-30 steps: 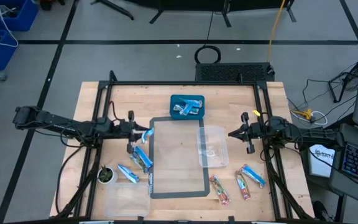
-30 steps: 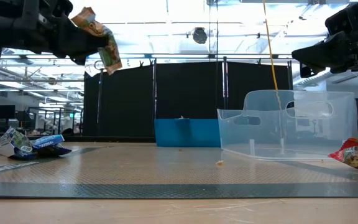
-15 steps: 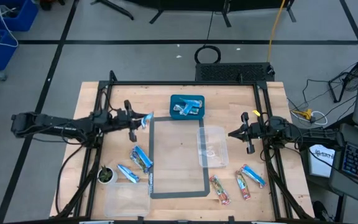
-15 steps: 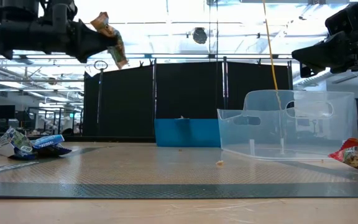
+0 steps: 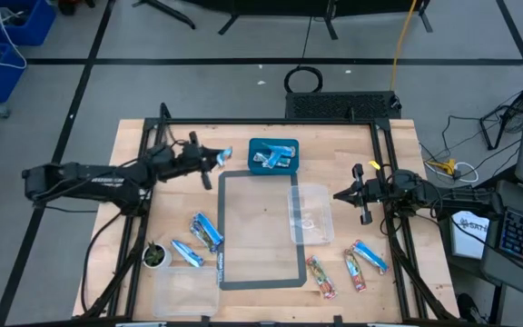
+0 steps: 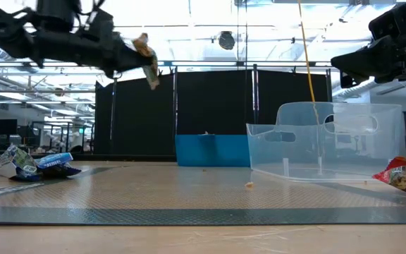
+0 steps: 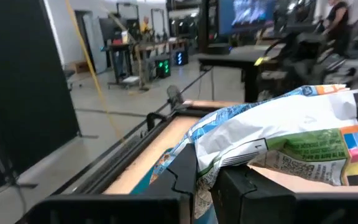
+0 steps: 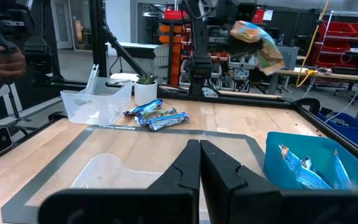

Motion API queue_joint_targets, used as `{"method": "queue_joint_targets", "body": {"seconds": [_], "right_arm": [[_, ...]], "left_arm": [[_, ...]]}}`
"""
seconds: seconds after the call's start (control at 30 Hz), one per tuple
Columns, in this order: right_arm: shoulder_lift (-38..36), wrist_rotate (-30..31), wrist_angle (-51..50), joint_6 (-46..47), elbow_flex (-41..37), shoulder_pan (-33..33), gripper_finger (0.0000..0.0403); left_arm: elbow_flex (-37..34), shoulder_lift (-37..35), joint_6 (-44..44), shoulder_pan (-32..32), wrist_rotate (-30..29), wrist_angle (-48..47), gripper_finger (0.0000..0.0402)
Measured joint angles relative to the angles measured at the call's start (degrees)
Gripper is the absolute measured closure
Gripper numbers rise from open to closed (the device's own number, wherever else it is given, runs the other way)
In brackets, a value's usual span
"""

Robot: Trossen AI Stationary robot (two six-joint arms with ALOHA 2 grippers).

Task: Pick and place Granola Bars by type
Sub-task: Put the orange granola bar into the blue bin

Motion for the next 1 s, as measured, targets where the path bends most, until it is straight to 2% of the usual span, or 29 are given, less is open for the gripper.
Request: {"method": "queue_joint_targets", "body": {"seconds": [0.17,0.37,0.57,0.77,0.9,1.0], "right_arm": [[0.0,0.01,0.0,0.02,0.02,0.02,0.0398],[0.0,0.01,0.0,0.0,0.01,0.01,0.0398],[0.0,-0.01,0.0,0.01,0.02,-0.01,0.0399],[0.0,0.01,0.0,-0.01,0.02,0.01,0.0399],[0.0,0.0,0.0,0.0,0.01,0.0,0.0398],[-0.01,0.01,0.0,0.01,0.0,0.0,0.0399]], "left_arm": [[6.13,9.7,0.54,2.54,0.54,0.06,0.0364],[14.77,20.65,0.22,4.12,5.54,-0.4,0.0364],[23.95,28.89,1.3,4.13,6.28,-8.99,0.0364],[29.89,33.49,1.62,4.58,6.28,-14.71,0.0364],[30.84,34.17,1.31,4.58,6.69,-14.72,0.0361],[30.84,34.17,0.84,4.58,6.76,-14.97,0.034]]}}
